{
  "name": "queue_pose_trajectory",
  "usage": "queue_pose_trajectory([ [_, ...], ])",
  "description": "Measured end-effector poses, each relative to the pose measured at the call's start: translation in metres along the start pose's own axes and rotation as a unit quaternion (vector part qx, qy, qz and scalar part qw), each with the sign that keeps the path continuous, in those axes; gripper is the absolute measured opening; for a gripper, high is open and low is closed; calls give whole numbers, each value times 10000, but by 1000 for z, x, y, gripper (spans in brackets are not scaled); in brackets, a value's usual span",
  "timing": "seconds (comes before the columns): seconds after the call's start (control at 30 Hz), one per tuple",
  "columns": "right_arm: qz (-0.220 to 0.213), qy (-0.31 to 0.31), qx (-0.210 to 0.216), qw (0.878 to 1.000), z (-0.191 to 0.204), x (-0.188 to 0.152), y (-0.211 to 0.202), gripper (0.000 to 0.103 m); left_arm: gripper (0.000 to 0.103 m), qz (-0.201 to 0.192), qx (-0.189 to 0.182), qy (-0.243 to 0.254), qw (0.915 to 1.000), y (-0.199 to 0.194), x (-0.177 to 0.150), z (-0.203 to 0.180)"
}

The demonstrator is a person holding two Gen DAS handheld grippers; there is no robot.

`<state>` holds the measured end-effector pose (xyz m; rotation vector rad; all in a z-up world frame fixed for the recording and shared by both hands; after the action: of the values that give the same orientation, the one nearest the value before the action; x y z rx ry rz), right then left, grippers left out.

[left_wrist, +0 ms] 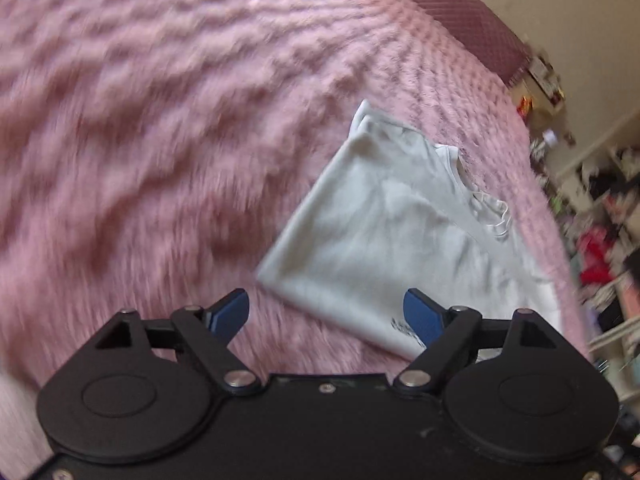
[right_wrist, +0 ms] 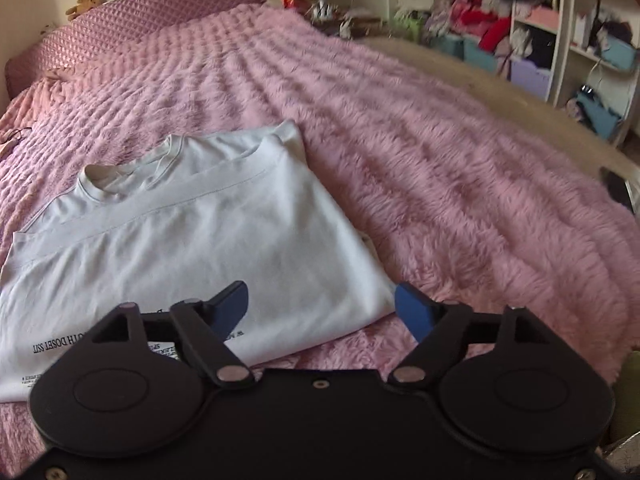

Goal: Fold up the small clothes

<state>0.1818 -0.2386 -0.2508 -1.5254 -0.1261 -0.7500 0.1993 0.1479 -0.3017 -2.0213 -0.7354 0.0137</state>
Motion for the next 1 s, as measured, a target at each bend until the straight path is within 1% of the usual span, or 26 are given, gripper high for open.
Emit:
queue_pose_trajectory([
  [0.03, -9, 32, 3, 10000, 1, 0, -1, 87, 88, 9, -14, -112, 9999, 3, -4, 2],
  [0.1, 73, 52, 98, 9999, 3, -4, 1, 89, 88, -8, 34, -272, 9996, 12, -8, 8],
  [0.17, 156, -17, 115, 9998, 7, -9, 2, 89, 88, -104, -82, -414, 9991, 20, -8, 10],
  [0.27, 81, -106, -206, 9997, 7, -15, -2, 89, 88, -234, -195, -671, 9973, 30, 0, 12],
  [0.33, 57, -57, -356, 9993, 7, -20, -5, 89, 88, -315, -269, -845, 9956, 36, 6, 12],
  [0.4, 138, 34, -351, 9993, 4, -22, -2, 89, 88, -337, -375, -856, 9951, 41, 13, 7],
  [0.53, 304, 229, -295, 9988, -1, -26, 3, 89, 88, -431, -331, -898, 9945, 52, 24, 2],
  [0.67, 354, 215, -315, 9986, 0, -28, 5, 89, 87, -514, -325, -961, 9935, 52, 25, 3],
  [0.8, 342, 201, -324, 9987, 2, -28, 5, 89, 76, -608, -302, -1044, 9922, 46, 22, 5],
  [0.83, 340, 212, -328, 9987, 2, -27, 6, 89, 69, -628, -312, -1085, 9916, 45, 22, 6],
  [0.87, 353, 236, -339, 9985, 2, -27, 6, 89, 67, -637, -307, -1124, 9911, 44, 22, 6],
  [0.9, 372, 260, -338, 9984, 2, -27, 7, 89, 61, -639, -295, -1154, 9908, 43, 22, 7],
  [0.93, 382, 283, -323, 9983, 2, -27, 7, 89, 49, -636, -302, -1154, 9908, 43, 22, 7],
  [0.97, 384, 310, -307, 9983, 2, -26, 7, 89, 40, -620, -313, -1109, 9914, 43, 22, 7],
  [1.0, 383, 334, -307, 9982, 2, -26, 7, 89, 22, -580, -289, -1050, 9924, 44, 22, 6],
])
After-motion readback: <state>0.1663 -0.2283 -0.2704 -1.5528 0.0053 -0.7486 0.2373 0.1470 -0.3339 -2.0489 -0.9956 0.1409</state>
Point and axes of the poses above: each gripper's, at about its wrist camera, not at the fingertips, and y roughly the way its jaws point, z to its left, x to its top, the point moved 9 cm from there along y, roughly the way its jaws point, and after that the axes turned 15 degrees about z, right-handed, at the moved point
